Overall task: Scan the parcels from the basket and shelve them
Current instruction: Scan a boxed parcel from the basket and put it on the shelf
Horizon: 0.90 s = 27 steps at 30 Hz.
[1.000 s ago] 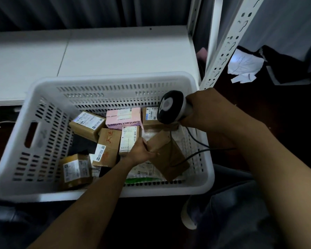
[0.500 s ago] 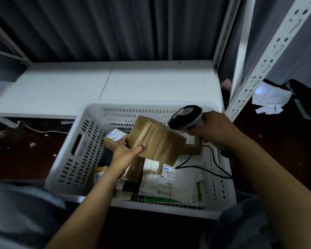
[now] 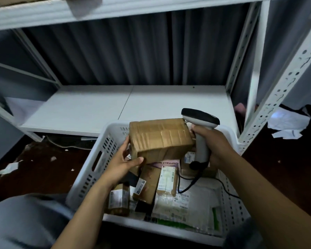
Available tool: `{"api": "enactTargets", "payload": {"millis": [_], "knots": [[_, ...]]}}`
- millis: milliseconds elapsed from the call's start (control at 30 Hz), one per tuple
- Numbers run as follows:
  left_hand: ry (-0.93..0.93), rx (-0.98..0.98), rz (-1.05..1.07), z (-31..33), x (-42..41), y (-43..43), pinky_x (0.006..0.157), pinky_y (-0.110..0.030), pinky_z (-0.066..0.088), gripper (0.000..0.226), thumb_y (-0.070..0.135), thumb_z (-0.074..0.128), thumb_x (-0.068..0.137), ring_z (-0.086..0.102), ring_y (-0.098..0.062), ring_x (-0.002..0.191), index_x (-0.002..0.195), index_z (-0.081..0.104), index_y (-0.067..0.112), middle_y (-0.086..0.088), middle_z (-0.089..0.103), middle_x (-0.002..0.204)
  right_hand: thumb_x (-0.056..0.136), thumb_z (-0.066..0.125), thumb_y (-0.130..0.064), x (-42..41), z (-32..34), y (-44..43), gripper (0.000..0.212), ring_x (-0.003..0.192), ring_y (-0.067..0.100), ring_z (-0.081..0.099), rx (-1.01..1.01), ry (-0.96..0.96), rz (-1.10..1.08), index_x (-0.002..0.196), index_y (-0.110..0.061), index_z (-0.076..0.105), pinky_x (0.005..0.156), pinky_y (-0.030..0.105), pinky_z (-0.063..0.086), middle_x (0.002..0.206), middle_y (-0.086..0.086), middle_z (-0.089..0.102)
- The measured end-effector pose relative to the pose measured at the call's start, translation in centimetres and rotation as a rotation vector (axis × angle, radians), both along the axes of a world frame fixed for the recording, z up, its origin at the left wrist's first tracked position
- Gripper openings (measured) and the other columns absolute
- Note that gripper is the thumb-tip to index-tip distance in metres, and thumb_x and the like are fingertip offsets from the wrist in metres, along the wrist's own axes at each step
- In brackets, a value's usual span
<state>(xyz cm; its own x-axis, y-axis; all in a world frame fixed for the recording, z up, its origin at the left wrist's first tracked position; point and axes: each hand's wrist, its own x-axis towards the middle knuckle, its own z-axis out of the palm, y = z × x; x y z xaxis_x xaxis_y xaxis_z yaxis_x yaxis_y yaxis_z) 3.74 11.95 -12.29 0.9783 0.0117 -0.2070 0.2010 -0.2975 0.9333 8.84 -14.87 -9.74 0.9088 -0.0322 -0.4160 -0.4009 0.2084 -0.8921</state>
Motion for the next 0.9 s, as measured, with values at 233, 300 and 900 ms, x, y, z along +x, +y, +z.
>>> {"api": "enactTargets", "payload": {"millis": [233, 300, 900], "knots": [[0.133, 0.076, -0.195, 1.7, -0.2, 0.3, 0.115, -0.051, 0.028, 0.134, 0.103, 0.041, 0.037, 0.041, -0.014, 0.13, 0.151, 0.001, 0.045, -0.002, 0.022, 0.158, 0.071, 0.077, -0.035, -0.3, -0.4, 0.3, 0.04, 0.094, 0.033, 0.07, -0.028, -0.018, -0.039, 0.102, -0.011, 0.071, 0.093, 0.054, 0.053, 0.093, 0.013, 0.075], [0.164, -0.1, -0.065, 1.5, 0.1, -0.9, 0.108, -0.058, 0.036, 0.106, 0.1, 0.041, 0.047, 0.036, -0.022, 0.136, 0.141, 0.02, 0.055, 0.0, 0.022, 0.158, 0.079, 0.075, -0.031, -0.4, -0.6, 0.1, 0.031, 0.095, 0.033, 0.069, -0.031, -0.027, -0.07, 0.103, -0.012, 0.071, 0.092, 0.051, 0.054, 0.093, 0.013, 0.074], [0.008, -0.385, 0.264, 2.5, 0.3, -4.1, 0.085, -0.036, 0.054, 0.048, 0.042, 0.075, 0.07, 0.063, -0.017, 0.104, 0.111, 0.056, 0.025, -0.001, 0.064, 0.118, 0.084, 0.072, -0.02, -1.1, -0.8, 0.2, 0.034, 0.098, 0.026, 0.069, 0.049, -0.075, -0.155, 0.116, -0.014, 0.067, 0.093, 0.046, 0.053, 0.105, 0.007, 0.074]]}}
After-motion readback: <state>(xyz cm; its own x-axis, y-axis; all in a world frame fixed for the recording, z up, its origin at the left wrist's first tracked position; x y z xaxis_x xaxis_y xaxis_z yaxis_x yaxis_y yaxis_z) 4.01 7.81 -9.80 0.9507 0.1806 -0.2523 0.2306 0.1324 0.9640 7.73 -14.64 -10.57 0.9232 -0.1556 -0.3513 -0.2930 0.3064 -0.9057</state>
